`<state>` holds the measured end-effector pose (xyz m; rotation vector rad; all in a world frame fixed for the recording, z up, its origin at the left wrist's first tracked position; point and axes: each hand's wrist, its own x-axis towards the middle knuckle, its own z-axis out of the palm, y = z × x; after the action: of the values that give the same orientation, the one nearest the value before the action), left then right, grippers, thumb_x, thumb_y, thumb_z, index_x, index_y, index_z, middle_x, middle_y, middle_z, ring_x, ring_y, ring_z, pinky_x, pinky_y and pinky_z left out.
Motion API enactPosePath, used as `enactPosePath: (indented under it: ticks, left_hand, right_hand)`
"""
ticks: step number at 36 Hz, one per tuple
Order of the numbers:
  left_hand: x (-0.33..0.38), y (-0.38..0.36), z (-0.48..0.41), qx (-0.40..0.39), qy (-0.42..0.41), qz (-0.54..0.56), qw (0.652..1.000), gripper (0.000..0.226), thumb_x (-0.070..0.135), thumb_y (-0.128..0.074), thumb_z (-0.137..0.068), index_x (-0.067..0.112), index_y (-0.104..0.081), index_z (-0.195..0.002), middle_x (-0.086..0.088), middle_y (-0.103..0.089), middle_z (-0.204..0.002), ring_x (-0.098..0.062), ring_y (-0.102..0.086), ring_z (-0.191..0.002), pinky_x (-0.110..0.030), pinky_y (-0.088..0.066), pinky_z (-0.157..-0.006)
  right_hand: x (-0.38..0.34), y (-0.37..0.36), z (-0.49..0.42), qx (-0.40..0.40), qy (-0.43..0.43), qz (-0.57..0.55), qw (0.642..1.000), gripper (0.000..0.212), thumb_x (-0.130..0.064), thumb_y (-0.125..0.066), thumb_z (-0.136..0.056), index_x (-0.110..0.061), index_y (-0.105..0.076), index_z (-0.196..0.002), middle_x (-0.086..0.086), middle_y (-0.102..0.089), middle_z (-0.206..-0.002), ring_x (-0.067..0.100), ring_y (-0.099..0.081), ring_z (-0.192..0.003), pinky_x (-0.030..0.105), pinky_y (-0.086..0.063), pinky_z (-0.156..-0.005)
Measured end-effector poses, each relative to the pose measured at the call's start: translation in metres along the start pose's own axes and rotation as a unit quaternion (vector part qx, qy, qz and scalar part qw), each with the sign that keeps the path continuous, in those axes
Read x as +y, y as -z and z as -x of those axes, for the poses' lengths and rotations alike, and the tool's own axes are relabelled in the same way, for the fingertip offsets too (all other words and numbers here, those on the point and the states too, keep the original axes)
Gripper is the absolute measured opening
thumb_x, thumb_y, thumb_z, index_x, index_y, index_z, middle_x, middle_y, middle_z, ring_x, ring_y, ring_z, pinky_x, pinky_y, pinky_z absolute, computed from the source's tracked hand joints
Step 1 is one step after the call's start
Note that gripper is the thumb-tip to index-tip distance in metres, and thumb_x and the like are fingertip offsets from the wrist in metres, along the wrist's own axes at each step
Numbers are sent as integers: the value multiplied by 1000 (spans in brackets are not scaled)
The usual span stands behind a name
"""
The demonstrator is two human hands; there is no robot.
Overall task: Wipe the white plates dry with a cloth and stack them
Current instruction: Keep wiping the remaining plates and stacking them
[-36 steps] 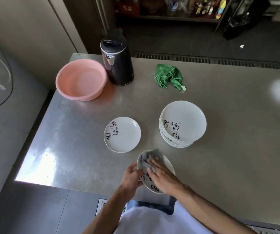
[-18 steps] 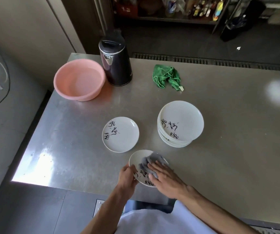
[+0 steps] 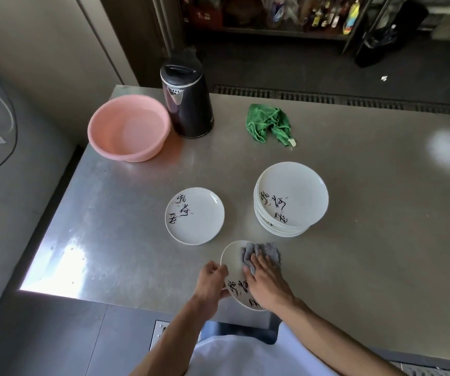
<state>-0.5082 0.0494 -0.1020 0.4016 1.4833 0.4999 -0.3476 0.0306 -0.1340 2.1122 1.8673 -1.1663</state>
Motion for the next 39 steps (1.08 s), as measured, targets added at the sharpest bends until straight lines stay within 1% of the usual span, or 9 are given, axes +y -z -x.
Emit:
enactPosePath:
  ticks: [5,9,13,17,22,26,29,32,39]
  left_hand:
    - [3,-1,-1,30,-16,13,999,8,5,-51,-97,7,-43,-97,-24,-61,-98,-38,-68,-87,-38,-61,-59]
    - [10,1,-1,34,-31,68,997,19,9,-48,-101,12,-46,-119,-23,-61,-109,-35,-67,-89,-31,-57,-52]
    - [25,-5,-1,2,-49,84,995,43,12,-39,-107,34,-40,-145,-18,-56,-130,-37,-66,-105,-41,-62,-68]
    - [30,-12,-3,4,-41,62,997,54,9,-28,-107,36,-35,-155,-19,-56,-118,-33,-55,-95,-45,-51,-83]
    - [34,-12,8,-20,-67,39,997,40,11,-29,-108,26,-50,-139,-17,-59,-109,-33,-65,-97,-49,-60,-87]
    - [38,-9,14,-31,-111,-41,992,22,31,-45,-108,18,-57,-121,-13,-56,-108,-27,-61,-94,-42,-60,-83]
    - [36,1,12,-14,-257,-195,947,19,23,-52,-107,10,-65,-111,-7,-50,-105,-22,-51,-102,-33,-48,-94]
    - [31,7,8,-45,-317,-284,904,17,5,-57,-102,-7,-66,-110,-18,-54,-110,-27,-49,-110,-37,-42,-103]
    - [31,8,18,-132,-252,-219,933,19,6,-53,-104,2,-48,-87,-10,-44,-80,-18,-40,-77,-28,-34,-64]
  right_hand:
    - [7,4,6,7,21,39,999,64,-50,-17,-105,-17,-16,-160,1,-8,-167,18,-8,-154,37,-3,-125]
    - [7,22,20,61,123,41,990,49,-42,-27,-105,-22,-56,-138,-4,-46,-153,16,-37,-142,26,-16,-120]
    - [-6,37,39,94,244,-33,965,40,-42,-42,-102,-21,-68,-124,-10,-63,-134,6,-48,-128,3,-11,-110]
    - [-8,40,42,107,274,5,956,48,-39,-67,-90,-20,-62,-134,-8,-62,-136,9,-55,-123,11,-28,-109]
    - [-5,48,36,175,281,-1,944,50,6,-66,-69,-14,-71,-114,-1,-72,-108,20,-66,-100,31,-55,-91]
    - [-1,73,32,195,241,-110,944,37,8,-63,-72,-12,-72,-102,0,-72,-94,16,-63,-83,18,-47,-75]
    - [4,99,27,172,169,-222,945,11,-5,-66,-79,-12,-69,-86,-11,-65,-72,4,-52,-64,24,-41,-61]
    - [9,114,21,149,153,-319,923,19,-4,-72,-83,-21,-65,-77,-23,-67,-78,-10,-53,-74,16,-44,-70]
    - [28,87,15,191,62,-346,917,16,-16,-69,-93,-24,-71,-107,-29,-71,-95,-7,-65,-95,9,-45,-83]
